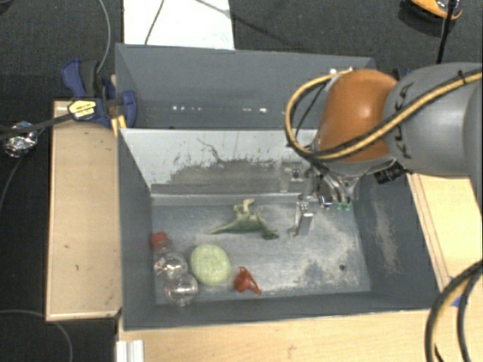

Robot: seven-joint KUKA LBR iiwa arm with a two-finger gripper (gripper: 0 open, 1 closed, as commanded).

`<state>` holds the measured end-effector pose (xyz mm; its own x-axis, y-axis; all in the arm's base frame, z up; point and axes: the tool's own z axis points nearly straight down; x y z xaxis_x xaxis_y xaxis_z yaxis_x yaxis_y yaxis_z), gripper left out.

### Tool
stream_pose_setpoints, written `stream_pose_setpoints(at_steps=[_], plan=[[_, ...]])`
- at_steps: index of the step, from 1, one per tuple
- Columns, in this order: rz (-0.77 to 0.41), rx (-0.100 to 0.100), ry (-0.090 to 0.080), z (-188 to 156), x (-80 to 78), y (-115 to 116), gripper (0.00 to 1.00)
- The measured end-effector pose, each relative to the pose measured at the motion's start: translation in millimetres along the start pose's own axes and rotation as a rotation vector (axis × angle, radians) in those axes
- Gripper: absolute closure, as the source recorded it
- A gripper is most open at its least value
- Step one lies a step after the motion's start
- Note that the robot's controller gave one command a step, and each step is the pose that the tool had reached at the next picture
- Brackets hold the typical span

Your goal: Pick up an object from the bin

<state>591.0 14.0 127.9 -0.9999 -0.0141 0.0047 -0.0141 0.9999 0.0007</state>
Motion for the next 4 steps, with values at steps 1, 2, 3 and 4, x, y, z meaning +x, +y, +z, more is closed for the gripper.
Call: stream_pose_setpoints(at_steps=[1, 2, 3, 4], plan=[[0.000, 0.000, -0.008, -4.9, -1.6, 0.0, 0.00], [0.061, -0.001, -0.008, 40.3, 16.8, 33.4, 0.00], [0.035, -0.002, -0.001, 68.5, 21.1, 50.1, 0.00], [0.206, -0.002, -0.012, 56.9, 24.1, 51.9, 1.00]])
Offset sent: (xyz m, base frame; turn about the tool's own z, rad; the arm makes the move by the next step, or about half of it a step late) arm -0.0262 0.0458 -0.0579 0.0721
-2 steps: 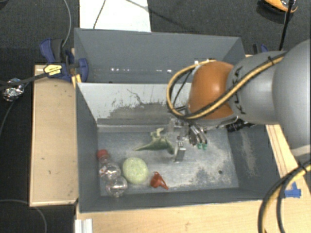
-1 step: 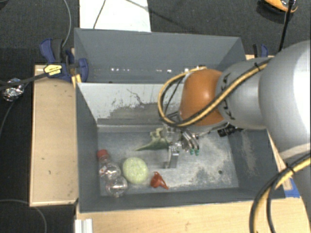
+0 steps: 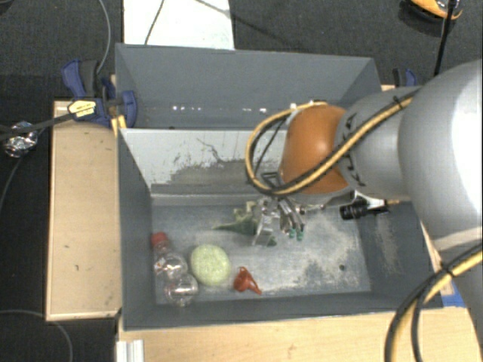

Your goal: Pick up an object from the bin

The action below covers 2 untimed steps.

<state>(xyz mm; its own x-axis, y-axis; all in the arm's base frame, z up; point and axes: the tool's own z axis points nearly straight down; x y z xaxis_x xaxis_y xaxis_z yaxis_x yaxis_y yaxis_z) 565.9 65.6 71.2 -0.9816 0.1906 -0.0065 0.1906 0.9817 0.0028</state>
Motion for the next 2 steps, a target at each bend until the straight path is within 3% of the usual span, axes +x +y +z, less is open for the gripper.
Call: stream_pose_setpoints(at_steps=[1, 2], plan=[[0.000, 0.000, 0.000, 0.1, 0.1, 0.0, 1.00], [-0.007, 0.002, 0.009, -38.6, 3.9, -0.8, 1.00]])
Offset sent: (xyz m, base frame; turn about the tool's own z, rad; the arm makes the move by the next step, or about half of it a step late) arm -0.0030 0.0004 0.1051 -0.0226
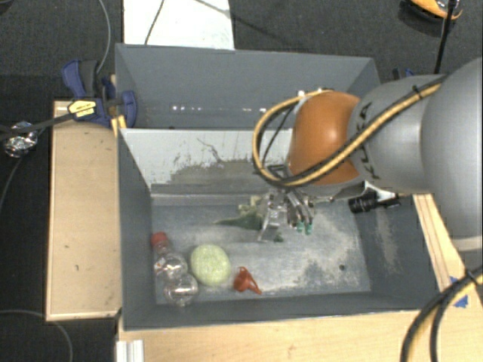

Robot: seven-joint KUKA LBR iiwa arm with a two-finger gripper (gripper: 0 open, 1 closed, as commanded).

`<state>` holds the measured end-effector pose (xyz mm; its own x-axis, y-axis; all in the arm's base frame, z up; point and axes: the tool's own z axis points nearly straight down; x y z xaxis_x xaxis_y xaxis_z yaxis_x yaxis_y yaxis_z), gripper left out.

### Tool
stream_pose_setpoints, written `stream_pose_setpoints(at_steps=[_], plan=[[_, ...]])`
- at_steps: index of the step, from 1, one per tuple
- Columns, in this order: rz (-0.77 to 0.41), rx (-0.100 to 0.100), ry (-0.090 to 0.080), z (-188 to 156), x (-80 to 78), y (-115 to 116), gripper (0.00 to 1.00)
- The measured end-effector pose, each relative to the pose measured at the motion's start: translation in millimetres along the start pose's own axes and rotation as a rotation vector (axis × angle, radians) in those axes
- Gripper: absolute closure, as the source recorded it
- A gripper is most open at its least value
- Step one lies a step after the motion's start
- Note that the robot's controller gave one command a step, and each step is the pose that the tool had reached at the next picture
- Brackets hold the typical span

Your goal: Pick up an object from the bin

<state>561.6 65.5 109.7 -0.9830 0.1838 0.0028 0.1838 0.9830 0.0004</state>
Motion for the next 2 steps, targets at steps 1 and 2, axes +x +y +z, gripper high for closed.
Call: stream_pose_setpoints(at_steps=[1, 2], plan=[[0.021, -0.002, -0.008, -55.1, -10.8, 1.1, 1.00], [-0.032, 0.000, -0.001, -112.4, -9.5, -5.2, 1.00]])
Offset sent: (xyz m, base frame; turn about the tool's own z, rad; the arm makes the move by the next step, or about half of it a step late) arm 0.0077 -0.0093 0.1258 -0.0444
